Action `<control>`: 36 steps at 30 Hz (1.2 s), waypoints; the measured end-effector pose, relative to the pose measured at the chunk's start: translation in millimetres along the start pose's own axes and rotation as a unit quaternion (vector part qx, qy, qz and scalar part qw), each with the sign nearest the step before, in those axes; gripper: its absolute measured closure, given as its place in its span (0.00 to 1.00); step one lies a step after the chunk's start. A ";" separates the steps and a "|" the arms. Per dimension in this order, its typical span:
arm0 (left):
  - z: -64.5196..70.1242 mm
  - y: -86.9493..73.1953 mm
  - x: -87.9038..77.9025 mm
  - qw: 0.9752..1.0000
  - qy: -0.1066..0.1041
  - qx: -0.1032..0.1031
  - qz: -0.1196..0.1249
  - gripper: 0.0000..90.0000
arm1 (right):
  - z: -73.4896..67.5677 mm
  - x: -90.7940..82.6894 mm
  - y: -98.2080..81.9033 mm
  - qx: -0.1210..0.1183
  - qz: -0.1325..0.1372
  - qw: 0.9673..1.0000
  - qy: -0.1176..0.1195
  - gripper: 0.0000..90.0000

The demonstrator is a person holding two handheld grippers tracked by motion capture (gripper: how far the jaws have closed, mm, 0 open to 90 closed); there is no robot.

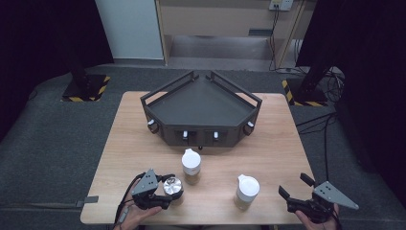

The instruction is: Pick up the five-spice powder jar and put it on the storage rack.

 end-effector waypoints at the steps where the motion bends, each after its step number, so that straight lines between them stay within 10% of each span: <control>1: 0.0 1.0 -0.1 1.000 0.000 0.001 -0.002 0.37 | 0.0 0.1 0.0 0.000 0.000 1.000 0.000 0.06; 36: -11.1 39.2 -26.5 1.000 -0.012 0.003 -0.002 0.37 | 0.3 0.9 0.4 0.001 -0.002 1.000 0.003 0.06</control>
Point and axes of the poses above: each handheld gripper's, and its own axes: x roughly forward along the jaws, y roughly out of its top, z roughly to its right, the point moved 2 cm from there along x, roughly forward along the jaws, and after that the axes turned 1 degree about -z, right-handed, at the moved point
